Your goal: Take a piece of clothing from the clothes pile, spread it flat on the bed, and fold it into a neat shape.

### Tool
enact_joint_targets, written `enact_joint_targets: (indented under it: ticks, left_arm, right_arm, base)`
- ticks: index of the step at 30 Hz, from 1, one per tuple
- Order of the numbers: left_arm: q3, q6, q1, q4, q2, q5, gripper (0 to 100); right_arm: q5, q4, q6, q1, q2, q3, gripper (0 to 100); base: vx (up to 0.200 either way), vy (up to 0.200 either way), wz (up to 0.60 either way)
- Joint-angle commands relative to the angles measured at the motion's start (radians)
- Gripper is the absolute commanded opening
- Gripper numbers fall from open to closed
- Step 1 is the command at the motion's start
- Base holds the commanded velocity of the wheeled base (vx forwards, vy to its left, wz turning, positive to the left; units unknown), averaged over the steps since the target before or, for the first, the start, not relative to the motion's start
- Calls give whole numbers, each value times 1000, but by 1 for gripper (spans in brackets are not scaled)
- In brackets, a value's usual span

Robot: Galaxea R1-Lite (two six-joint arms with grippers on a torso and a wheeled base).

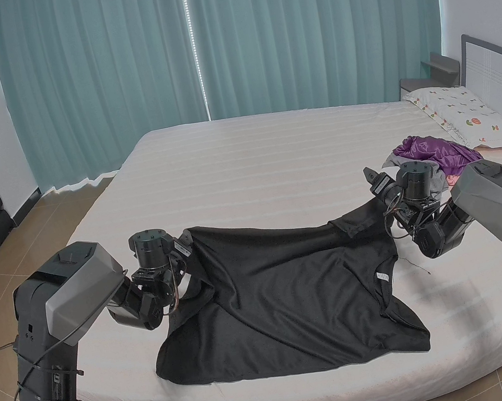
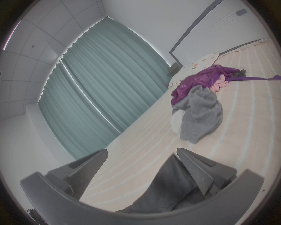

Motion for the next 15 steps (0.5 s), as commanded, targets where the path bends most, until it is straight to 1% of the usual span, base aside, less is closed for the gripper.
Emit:
enact_joint_targets:
  ticks: [1, 4, 6, 7, 8, 11, 13, 15]
  left_arm:
    - [-44, -2, 26, 5, -27, -2, 100]
    - [-48, 55, 27, 112, 32, -10, 100]
    - [-47, 86, 27, 145, 58, -8, 100]
    - [-47, 87, 27, 145, 59, -8, 100]
    - [-41, 87, 27, 148, 67, -8, 100]
    - [-33, 84, 35, 160, 70, -8, 100]
    - [-8, 86, 38, 188, 67, -10, 100]
    - [27, 81, 41, 194, 53, -19, 100]
  right_arm:
    - [-11, -2, 2, -16, -3, -22, 100]
    - [-3, 40, -11, -6, 55, 31, 100]
    - [13, 79, -11, -5, 71, 54, 100]
    - [15, 81, -11, -5, 71, 55, 100]
    - [30, 99, -8, -6, 88, 60, 100]
    - [35, 110, -9, -14, 95, 70, 100]
    - [56, 135, -6, -19, 86, 104, 100]
    - [81, 127, -1, -23, 65, 144, 100]
  base:
    - [0, 0, 0]
    - [0, 0, 0]
    - [0, 0, 0]
    - [0, 0, 0]
    - [0, 0, 0]
    - [0, 0, 0]
    - [0, 0, 0]
    - [0, 0, 0]
